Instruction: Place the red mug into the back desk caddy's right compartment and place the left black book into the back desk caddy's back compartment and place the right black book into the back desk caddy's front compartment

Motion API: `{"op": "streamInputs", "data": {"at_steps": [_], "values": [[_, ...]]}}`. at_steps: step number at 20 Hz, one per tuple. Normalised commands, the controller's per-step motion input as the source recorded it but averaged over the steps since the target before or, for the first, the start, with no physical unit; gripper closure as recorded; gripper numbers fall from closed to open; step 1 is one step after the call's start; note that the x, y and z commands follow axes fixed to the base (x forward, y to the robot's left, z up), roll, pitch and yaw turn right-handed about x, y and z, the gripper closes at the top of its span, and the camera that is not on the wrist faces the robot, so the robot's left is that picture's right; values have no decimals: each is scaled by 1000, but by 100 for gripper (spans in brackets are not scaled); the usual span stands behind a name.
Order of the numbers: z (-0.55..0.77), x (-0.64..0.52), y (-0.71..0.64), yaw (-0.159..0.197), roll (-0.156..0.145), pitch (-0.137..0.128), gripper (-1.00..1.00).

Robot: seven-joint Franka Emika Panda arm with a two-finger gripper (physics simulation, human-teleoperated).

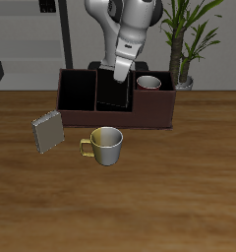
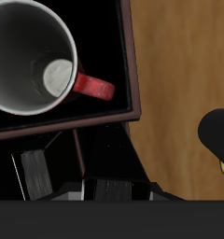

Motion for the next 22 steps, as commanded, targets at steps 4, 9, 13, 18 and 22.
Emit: {"op": "streamInputs", "data": {"at_steps": [4, 9, 13, 18, 22], "values": [[-329, -33, -8, 48, 13, 55, 100], [-388, -13, -33, 20, -1, 75, 100], [-332, 29, -7, -28, -16, 107, 100], [-193, -35, -2, -80, -11, 115, -100], [110, -26, 67, -31, 16, -43, -100]]}}
